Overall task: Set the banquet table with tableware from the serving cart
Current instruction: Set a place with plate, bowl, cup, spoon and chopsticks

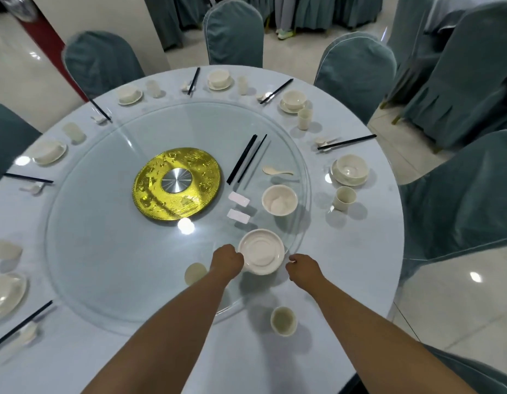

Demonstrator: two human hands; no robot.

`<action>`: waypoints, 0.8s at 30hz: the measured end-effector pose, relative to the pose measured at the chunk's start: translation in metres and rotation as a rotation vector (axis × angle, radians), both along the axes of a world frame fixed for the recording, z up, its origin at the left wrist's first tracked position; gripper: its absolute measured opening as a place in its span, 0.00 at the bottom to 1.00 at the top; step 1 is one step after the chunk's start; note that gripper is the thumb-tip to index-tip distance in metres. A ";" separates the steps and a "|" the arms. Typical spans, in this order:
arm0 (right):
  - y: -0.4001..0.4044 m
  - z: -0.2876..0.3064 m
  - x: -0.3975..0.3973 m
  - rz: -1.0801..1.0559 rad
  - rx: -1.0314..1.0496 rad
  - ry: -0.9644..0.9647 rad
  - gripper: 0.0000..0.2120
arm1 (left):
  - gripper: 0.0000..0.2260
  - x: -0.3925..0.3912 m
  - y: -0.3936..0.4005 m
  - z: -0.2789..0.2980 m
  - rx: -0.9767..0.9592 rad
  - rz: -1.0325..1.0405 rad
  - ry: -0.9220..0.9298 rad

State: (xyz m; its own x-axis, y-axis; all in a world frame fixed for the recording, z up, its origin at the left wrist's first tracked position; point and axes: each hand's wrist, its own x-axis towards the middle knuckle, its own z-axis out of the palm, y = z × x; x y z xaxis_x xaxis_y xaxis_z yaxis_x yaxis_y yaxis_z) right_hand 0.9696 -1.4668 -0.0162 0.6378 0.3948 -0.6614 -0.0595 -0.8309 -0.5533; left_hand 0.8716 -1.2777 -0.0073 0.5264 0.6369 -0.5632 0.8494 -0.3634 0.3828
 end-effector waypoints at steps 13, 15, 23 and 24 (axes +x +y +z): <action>0.042 -0.025 0.021 -0.211 -0.017 0.176 0.11 | 0.12 0.030 0.009 -0.022 -0.225 0.185 0.016; 0.046 -0.023 0.021 -0.186 -0.038 0.169 0.12 | 0.12 0.030 0.013 -0.021 -0.222 0.181 0.003; 0.051 -0.008 0.020 -0.214 -0.042 0.052 0.10 | 0.12 0.032 0.016 -0.001 -0.165 0.164 -0.037; 0.048 -0.005 0.022 -0.228 -0.041 0.028 0.11 | 0.13 0.032 0.015 0.000 -0.166 0.163 -0.051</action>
